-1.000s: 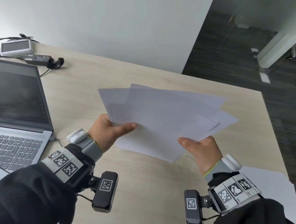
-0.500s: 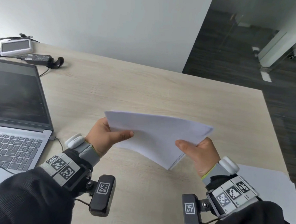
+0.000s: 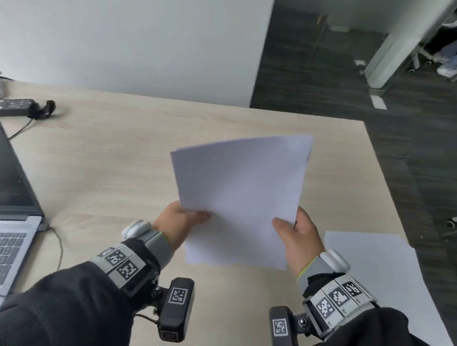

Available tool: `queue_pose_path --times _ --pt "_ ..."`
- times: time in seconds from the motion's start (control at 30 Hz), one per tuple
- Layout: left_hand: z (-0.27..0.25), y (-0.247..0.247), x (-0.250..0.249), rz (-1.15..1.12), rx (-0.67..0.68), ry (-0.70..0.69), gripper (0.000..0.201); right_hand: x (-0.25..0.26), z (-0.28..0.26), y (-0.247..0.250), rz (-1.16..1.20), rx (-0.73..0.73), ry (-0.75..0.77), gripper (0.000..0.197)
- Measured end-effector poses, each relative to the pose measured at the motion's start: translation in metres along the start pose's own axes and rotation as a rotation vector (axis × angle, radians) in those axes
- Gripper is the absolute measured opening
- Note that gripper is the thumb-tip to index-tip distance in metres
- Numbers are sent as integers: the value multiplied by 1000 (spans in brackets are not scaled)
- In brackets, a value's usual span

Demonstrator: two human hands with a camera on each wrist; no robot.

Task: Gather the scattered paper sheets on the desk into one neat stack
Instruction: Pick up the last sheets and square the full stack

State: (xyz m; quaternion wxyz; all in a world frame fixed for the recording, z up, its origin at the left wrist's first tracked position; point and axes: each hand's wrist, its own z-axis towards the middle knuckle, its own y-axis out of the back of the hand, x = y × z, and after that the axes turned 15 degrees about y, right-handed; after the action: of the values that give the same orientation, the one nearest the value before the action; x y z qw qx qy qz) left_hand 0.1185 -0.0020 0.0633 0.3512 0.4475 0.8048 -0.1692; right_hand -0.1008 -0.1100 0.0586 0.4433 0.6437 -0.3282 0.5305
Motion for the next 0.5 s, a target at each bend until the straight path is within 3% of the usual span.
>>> queue_pose_path --times 0.13,0.2,0.3,0.5 --pt "3 -60 14 -17 50 145 28 -16 -8 43 -24 -144 -72 31" --pt "-1 -99 25 83 119 175 22 -27 -21 79 -72 -161 -126 38" --pt "-8 -147 48 294 235 242 29 -49 -43 135 -108 -230 -211 44" --pt "-26 -235 83 577 334 238 21 -90 -82 237 -213 -287 -317 44"
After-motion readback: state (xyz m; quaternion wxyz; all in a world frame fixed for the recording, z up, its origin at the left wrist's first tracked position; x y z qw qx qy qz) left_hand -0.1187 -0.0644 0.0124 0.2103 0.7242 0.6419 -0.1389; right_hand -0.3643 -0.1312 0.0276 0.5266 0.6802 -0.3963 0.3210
